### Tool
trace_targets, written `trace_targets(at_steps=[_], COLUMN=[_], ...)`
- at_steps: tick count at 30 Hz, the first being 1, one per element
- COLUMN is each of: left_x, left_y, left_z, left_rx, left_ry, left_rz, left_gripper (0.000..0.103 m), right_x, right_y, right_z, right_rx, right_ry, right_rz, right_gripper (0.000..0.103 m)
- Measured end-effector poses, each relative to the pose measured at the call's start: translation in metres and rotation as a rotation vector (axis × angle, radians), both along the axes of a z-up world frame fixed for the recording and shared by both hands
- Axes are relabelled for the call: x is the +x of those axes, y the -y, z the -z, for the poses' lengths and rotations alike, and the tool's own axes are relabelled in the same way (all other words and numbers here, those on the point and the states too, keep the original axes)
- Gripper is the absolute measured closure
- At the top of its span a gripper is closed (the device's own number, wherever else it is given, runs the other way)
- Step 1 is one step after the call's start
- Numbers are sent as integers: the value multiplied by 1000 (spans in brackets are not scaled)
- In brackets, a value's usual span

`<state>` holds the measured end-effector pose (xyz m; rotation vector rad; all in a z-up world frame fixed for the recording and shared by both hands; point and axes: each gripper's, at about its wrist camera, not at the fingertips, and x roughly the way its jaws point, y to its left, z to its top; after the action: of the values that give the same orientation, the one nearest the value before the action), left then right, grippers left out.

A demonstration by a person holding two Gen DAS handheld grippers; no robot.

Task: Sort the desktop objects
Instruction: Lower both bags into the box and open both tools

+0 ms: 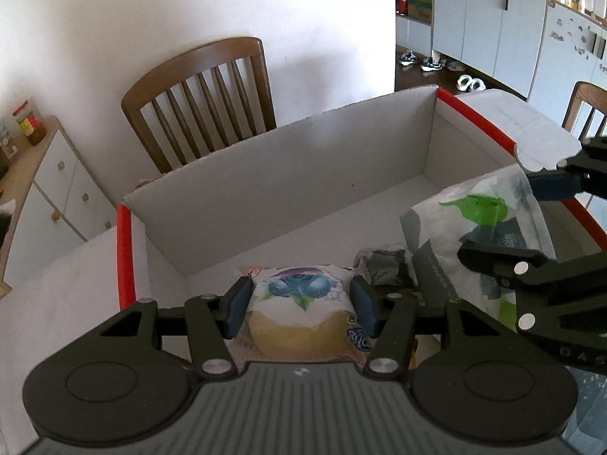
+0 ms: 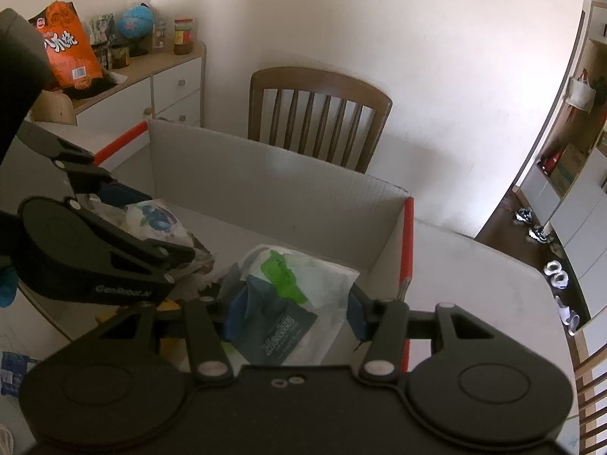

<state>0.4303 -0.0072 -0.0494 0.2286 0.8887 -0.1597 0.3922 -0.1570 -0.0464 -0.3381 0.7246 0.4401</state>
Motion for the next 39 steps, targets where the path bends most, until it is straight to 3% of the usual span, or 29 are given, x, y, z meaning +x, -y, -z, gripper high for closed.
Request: trace_targets(at_steps=[7,10,12,16,39], left_x=[4,4,3,-2,-46], left_y=[-3,-3,-3,-4,4], left_z=[0,1,-2,-10,-72], left_rx=[-16,-18,-26,-67,-144], left_ry=[-27,-21,-7,11,99], left_rz=[-10,-22,-33,-42,-40], left_gripper=[44,42,35,33,33], right_x=[3,3,2,1,-33], right_y=[6,9,11,14,39], right_z=[2,0,-2,-6,-52], right_rx=[10,24,32,39,93], right_ry=[-18,-26,-20,-9,19], right_rz=[23,28,35,41,54], right_gripper=[49,42,36,36,33])
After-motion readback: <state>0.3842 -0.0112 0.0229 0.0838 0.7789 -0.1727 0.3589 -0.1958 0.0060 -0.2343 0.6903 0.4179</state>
